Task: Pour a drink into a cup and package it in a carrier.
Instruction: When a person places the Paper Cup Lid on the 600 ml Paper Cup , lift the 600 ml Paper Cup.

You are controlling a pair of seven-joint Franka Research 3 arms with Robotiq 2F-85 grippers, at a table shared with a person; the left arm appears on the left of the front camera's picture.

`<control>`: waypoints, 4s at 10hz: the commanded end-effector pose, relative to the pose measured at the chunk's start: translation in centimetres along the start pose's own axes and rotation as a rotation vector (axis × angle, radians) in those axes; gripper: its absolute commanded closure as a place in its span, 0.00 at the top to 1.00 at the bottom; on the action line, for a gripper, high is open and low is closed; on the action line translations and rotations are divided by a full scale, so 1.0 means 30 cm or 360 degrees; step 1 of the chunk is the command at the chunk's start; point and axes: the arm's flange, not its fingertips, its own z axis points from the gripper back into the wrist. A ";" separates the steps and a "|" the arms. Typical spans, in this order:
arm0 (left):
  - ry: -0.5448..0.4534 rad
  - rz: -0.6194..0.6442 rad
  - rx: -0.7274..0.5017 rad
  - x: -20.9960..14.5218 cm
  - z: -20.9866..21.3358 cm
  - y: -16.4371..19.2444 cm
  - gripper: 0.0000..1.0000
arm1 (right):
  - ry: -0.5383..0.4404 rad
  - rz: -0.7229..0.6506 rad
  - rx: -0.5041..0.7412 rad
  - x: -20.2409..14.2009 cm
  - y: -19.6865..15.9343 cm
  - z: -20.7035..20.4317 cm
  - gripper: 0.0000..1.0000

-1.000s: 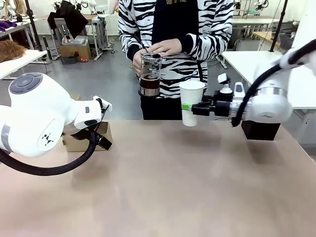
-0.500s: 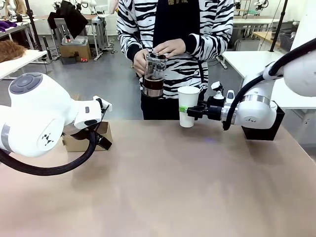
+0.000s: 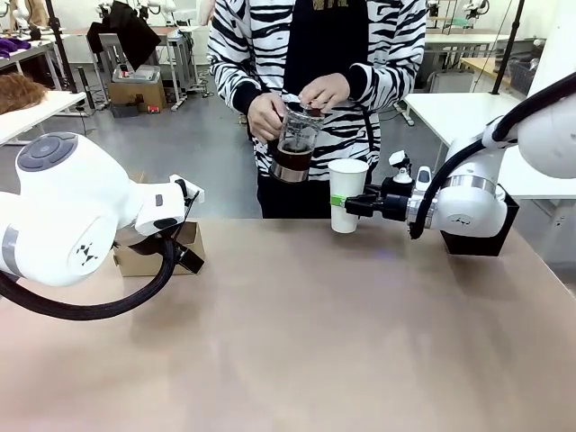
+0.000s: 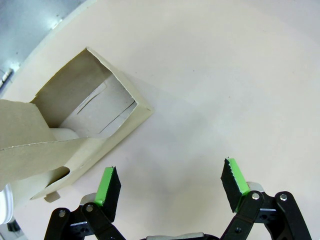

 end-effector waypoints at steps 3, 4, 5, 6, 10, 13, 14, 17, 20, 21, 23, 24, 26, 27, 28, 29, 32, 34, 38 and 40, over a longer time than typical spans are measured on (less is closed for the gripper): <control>-0.0003 0.0001 -0.0002 0.000 0.002 0.001 1.00 | 0.0004 -0.0013 -0.0009 0.000 0.006 -0.009 0.80; -0.0003 0.0001 -0.0002 0.000 0.002 0.001 1.00 | 0.0004 -0.0013 -0.0009 0.000 0.006 -0.009 0.80; -0.0003 0.0001 -0.0002 0.000 0.002 0.001 1.00 | 0.0004 -0.0013 -0.0009 0.000 0.006 -0.009 0.80; -0.0003 0.0001 -0.0002 0.000 0.002 0.001 1.00 | 0.0004 -0.0013 -0.0009 0.000 0.006 -0.009 0.80; -0.0003 0.0001 -0.0002 0.000 0.002 0.001 1.00 | 0.0004 -0.0013 -0.0009 0.000 0.006 -0.009 0.80; -0.0003 0.0001 -0.0002 0.000 0.002 0.001 1.00 | 0.0004 -0.0013 -0.0009 0.000 0.006 -0.009 0.80; -0.0003 0.0001 -0.0002 0.000 0.002 0.001 1.00 | 0.0004 -0.0013 -0.0009 0.000 0.006 -0.009 0.80; -0.0003 0.0001 -0.0002 0.000 0.002 0.001 1.00 | 0.0004 -0.0013 -0.0009 0.000 0.006 -0.009 0.80; -0.0003 0.0001 -0.0002 0.000 0.002 0.001 1.00 | 0.0004 -0.0013 -0.0009 0.000 0.006 -0.009 0.80; -0.0003 0.0001 -0.0002 0.000 0.002 0.001 1.00 | 0.0004 -0.0013 -0.0009 0.000 0.006 -0.009 0.80; -0.0003 0.0001 -0.0002 0.000 0.002 0.001 1.00 | 0.0004 -0.0013 -0.0009 0.000 0.006 -0.009 0.80; -0.0003 0.0001 -0.0002 0.000 0.002 0.001 1.00 | 0.0004 -0.0013 -0.0009 0.000 0.006 -0.009 0.80; -0.0003 0.0001 -0.0002 0.000 0.002 0.001 1.00 | 0.0004 -0.0013 -0.0009 0.000 0.006 -0.009 0.80; -0.0003 0.0001 -0.0002 0.000 0.002 0.001 1.00 | 0.0004 -0.0013 -0.0009 0.000 0.006 -0.009 0.80; -0.0003 0.0001 -0.0002 0.000 0.002 0.001 1.00 | 0.0004 -0.0013 -0.0009 0.000 0.006 -0.009 0.80; -0.0003 0.0001 -0.0002 0.000 0.002 0.001 1.00 | 0.0004 -0.0013 -0.0009 0.000 0.006 -0.009 0.80; -0.0003 0.0001 -0.0002 0.000 0.002 0.001 1.00 | 0.0004 -0.0013 -0.0009 0.000 0.006 -0.009 0.80; -0.0003 0.0001 -0.0002 0.000 0.002 0.001 1.00 | 0.0004 -0.0013 -0.0009 0.000 0.006 -0.009 0.80; -0.0003 0.0001 -0.0002 0.000 0.002 0.001 1.00 | 0.0004 -0.0013 -0.0009 0.000 0.006 -0.009 0.80; -0.0003 0.0001 -0.0002 0.000 0.002 0.001 1.00 | 0.0004 -0.0013 -0.0009 0.000 0.006 -0.009 0.80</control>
